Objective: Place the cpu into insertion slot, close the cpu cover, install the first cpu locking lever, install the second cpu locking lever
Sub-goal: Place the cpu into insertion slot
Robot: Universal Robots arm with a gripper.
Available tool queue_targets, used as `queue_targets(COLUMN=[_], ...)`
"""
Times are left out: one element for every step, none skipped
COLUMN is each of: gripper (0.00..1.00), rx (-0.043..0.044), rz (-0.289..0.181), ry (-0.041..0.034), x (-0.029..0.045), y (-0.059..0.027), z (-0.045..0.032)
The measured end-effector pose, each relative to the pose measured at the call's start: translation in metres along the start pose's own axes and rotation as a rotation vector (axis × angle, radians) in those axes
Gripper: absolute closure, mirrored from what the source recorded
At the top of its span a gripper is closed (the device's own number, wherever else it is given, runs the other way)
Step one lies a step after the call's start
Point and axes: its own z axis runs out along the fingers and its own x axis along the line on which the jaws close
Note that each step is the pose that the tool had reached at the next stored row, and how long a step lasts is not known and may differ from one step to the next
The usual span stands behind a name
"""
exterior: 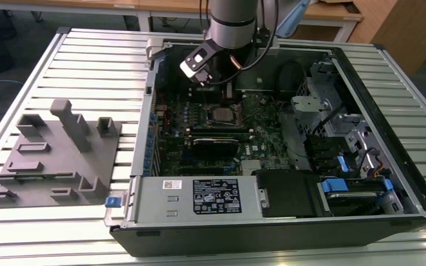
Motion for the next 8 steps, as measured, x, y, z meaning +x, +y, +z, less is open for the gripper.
queue_targets(gripper=[0.89,0.89,0.89,0.89,0.89,0.89,0.89,0.89], rx=[0.0,0.0,0.0001,0.0,0.0,-0.0001,-0.0002,-0.0002], rz=[0.0,0.0,0.0,0.0,0.0,0.0,0.0,0.0], ry=[-0.0001,-0.0001,-0.0001,-0.0002,0.0,0.0002,0.0003,0.0002], x=[0.0,0.0001,0.0001,0.0001,0.0001,0.0002,0.0002,0.0002], y=[0.0001,0.0003,0.0004,0.0005,0.0005,0.0005,0.0005,0.0005], z=[-0.0024,-0.0044,-0.0062,-0.0074,-0.0079,-0.0079,-0.0079,-0.008])
